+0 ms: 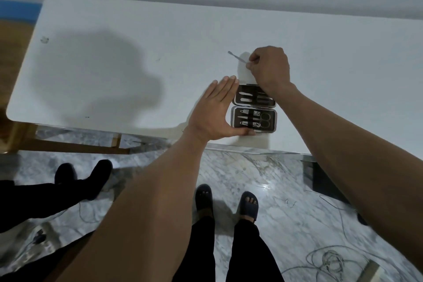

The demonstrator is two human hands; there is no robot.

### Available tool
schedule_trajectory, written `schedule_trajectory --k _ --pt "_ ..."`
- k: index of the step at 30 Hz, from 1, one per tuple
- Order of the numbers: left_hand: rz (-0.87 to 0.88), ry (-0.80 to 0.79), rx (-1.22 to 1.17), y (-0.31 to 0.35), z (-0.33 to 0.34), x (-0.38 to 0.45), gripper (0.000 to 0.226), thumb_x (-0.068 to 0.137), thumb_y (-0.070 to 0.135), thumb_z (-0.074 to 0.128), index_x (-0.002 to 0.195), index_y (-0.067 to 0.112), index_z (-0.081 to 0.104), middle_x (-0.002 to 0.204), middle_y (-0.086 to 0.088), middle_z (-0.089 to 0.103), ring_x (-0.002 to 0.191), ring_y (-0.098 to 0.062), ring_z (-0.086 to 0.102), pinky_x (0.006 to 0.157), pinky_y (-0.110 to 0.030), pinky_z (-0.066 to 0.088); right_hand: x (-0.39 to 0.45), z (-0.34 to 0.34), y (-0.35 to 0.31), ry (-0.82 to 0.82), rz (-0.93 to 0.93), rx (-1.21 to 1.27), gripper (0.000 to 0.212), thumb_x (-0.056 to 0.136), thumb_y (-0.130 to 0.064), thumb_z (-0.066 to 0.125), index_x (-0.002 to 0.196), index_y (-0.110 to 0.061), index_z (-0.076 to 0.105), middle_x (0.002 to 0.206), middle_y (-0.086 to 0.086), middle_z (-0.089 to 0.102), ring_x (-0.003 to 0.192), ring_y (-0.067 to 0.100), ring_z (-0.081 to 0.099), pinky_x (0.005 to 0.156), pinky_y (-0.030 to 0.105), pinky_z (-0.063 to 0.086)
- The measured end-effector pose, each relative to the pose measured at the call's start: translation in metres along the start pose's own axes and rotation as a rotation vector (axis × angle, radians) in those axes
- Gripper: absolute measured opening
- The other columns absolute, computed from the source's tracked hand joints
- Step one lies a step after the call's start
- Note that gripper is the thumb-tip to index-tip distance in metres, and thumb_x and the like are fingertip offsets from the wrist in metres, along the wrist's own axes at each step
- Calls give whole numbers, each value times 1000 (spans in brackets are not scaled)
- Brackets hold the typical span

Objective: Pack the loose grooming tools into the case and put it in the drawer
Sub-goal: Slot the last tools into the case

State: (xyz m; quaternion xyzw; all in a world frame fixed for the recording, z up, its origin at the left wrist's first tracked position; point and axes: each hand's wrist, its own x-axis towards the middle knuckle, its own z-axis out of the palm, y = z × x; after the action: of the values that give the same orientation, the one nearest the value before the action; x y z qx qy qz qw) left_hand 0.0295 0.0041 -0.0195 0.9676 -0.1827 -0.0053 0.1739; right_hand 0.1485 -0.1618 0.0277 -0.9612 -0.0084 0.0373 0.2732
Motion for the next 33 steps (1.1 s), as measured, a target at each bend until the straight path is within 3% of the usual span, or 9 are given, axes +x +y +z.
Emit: schedule_trajectory --k 5,11,14,19,25,29,33 --pt "-3 7 -6 0 1 0 136 71 98 49 164 3 24 173 -11 23 162 -23 17 132 -44 12 1 3 -3 5 -28 -90 17 89 -13 60 97 -10 74 98 9 72 97 28 64 77 35 53" --pt "2 33 -18 0 1 1 136 70 98 50 163 2 26 172 -11 26 161 -24 20 132 -46 16 0 10 -4 -115 -55 -304 24 92 -5 51 115 -4 56 117 16 57 115 32 49 74 36 41" --pt "4 27 -3 0 1 1 135 71 98 52 163 2 27 172 -11 26 161 -23 20 131 -46 16 3 -1 2 -156 -32 -152 22 89 -1 50 110 -2 57 111 17 62 105 33 57 78 36 45" --pt "-12 3 -16 0 0 1 137 69 100 51 164 4 25 173 -9 23 162 -21 16 132 -45 14 -5 -23 22 -82 52 69 19 92 -5 52 103 -8 67 105 8 69 97 23 63 80 29 49" --pt "-30 -29 -24 2 -4 0 139 68 100 51 165 6 22 174 -6 20 162 -18 12 133 -42 8 -34 -45 36 -18 127 262 17 90 -7 60 94 -13 76 84 -5 67 74 2 58 67 5 41" --pt "-41 -57 -32 4 -6 0 140 67 102 48 166 8 18 175 -5 16 163 -17 9 133 -41 6 -54 -52 46 3 196 339 16 87 -9 62 92 -13 77 89 -4 72 83 6 62 80 17 47" --pt "-45 -58 -29 6 -7 0 140 66 102 47 167 8 17 175 -5 15 163 -17 8 133 -40 4 -69 -49 57 30 257 360 15 87 -9 63 91 -12 77 93 -2 74 84 7 63 75 16 45"
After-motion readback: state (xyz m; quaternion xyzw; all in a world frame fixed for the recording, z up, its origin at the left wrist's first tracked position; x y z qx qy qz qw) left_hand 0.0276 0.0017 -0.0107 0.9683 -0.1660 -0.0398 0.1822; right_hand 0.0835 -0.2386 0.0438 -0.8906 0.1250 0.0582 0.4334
